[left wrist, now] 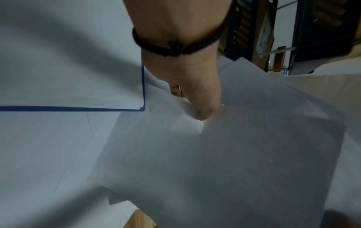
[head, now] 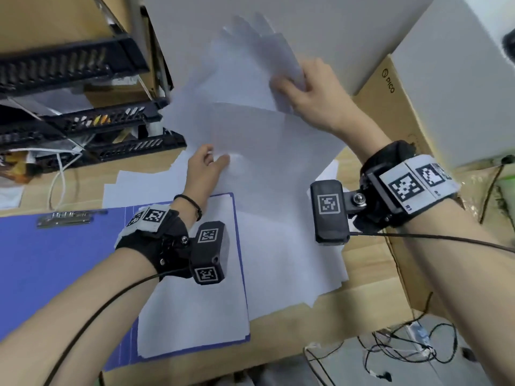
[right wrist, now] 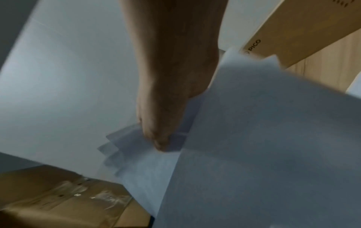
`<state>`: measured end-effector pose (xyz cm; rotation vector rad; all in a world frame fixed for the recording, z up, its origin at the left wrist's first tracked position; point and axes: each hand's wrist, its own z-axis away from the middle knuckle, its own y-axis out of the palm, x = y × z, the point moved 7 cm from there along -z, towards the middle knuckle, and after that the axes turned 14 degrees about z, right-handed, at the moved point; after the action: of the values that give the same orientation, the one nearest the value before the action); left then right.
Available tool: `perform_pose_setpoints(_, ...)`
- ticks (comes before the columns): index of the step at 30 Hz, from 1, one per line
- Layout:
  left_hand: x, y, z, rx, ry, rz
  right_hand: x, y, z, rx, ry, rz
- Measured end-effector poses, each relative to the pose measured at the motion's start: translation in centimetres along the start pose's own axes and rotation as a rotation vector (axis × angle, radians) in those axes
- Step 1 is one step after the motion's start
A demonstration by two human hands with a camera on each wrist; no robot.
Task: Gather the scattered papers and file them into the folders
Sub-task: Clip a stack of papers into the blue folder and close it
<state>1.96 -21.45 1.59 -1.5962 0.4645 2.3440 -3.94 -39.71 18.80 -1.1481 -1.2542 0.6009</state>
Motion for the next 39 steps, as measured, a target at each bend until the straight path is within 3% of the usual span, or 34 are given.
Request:
perform_pose_setpoints(4, -1.3, -1.6, 2.2, -0.011, 0.037, 0.038, 2.7, -4.2, 3.0, -0.345, -0.002, -0.109)
perform_pose_setpoints(7, -1.7, -3.8, 3.6, -0.077, 0.037, 0.082, 3.7, -6.4, 5.3, -0.584, 0.104, -0.287)
perform_pose_setpoints(12, 0.4, -9.4, 5.3, -0.217, -0.105, 0.238, 3.2, -4.8, 9.2, -0.775, 0.361, -0.729)
perform_pose_setpoints(16, 3.8, -14.2, 7.9, -0.273, -0.327, 0.147, 2.7, 0.1, 11.2, -0.721, 0.565, -1.071)
perform_pose_setpoints(20, 8.3, -17.8, 10.8, -0.271, -0.559, 0.304, 2.6, 5.4, 13.6, -0.618, 0.737, -1.224)
perform_pose_setpoints(27, 8.7, -18.3, 12.8, -0.24, -0.61, 0.329, -0.5, 13.4, 19.7, -0.433, 1.08, -1.137)
perform_pose_setpoints(30, 9.4, -17.8, 13.6, -0.201, -0.632, 0.395, -2.1, 17.5, 23.4, -0.135, 1.224, -0.893)
perform_pose_setpoints(35, 10.5, -16.2, 14.4, -0.081, -0.635, 0.484, -1.5, 22.9, 27.8, 0.207, 1.183, -0.93)
perform_pose_setpoints(39, 11.4, -16.7, 13.9, -0.117, -0.563, 0.223, 0.7, 24.1, 29.4, 0.381, 1.028, -0.915)
